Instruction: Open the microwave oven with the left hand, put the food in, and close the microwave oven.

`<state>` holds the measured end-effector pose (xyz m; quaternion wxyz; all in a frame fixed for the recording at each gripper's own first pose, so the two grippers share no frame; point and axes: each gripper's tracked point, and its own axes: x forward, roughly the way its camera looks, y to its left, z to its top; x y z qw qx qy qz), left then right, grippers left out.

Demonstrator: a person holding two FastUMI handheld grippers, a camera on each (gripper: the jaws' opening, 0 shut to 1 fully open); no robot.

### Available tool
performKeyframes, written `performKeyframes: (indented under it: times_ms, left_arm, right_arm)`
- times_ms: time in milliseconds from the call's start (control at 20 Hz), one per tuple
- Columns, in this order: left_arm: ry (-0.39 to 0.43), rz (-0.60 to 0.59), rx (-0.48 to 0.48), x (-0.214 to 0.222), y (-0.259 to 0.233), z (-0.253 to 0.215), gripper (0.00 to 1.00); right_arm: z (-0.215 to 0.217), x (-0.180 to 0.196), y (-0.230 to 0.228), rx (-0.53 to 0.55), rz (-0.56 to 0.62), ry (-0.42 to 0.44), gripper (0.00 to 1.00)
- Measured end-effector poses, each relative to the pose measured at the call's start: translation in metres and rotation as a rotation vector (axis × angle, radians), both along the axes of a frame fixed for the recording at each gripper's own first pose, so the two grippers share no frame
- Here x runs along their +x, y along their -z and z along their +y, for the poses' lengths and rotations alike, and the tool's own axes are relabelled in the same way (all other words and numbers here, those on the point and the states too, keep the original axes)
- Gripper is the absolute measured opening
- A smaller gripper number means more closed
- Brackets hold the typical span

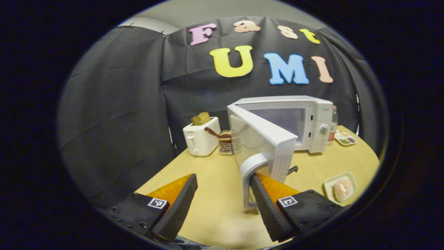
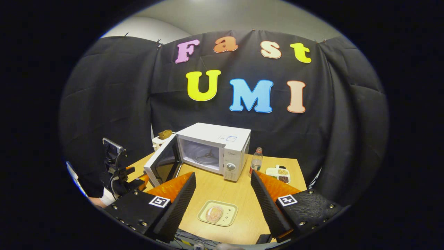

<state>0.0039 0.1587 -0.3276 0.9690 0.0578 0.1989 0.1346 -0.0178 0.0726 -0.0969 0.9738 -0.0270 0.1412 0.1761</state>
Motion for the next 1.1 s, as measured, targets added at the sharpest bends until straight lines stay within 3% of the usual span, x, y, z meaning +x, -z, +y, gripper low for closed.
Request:
performKeyframes:
  times_ms: [300,500,750,900,1100]
  left_arm:
    - [-0.253,-0.046,0.014,-0.043,-0.046,0.073,0.98]
    - [-0.270,-0.096,0.073,-0.067,-0.094,0.065,1.00]
    - [-0.132,-0.163,0.065,-0.071,-0.154,0.007,1.00]
    - [-0.020,-0.212,0.061,-0.059,-0.190,-0.024,0.94]
    - [0.112,-0.281,0.018,-0.030,-0.232,-0.048,0.94]
  right_arm:
    - [-0.024,-0.005,0.024,-0.006,0.019,-0.072,0.97]
    - [-0.029,-0.003,0.067,-0.014,0.053,-0.102,0.97]
    - [-0.011,-0.002,0.170,-0.040,0.237,-0.111,0.98]
    - [0.003,0.001,0.223,-0.067,0.347,-0.071,0.98]
    - [0.030,0.018,0.268,-0.105,0.402,-0.031,0.98]
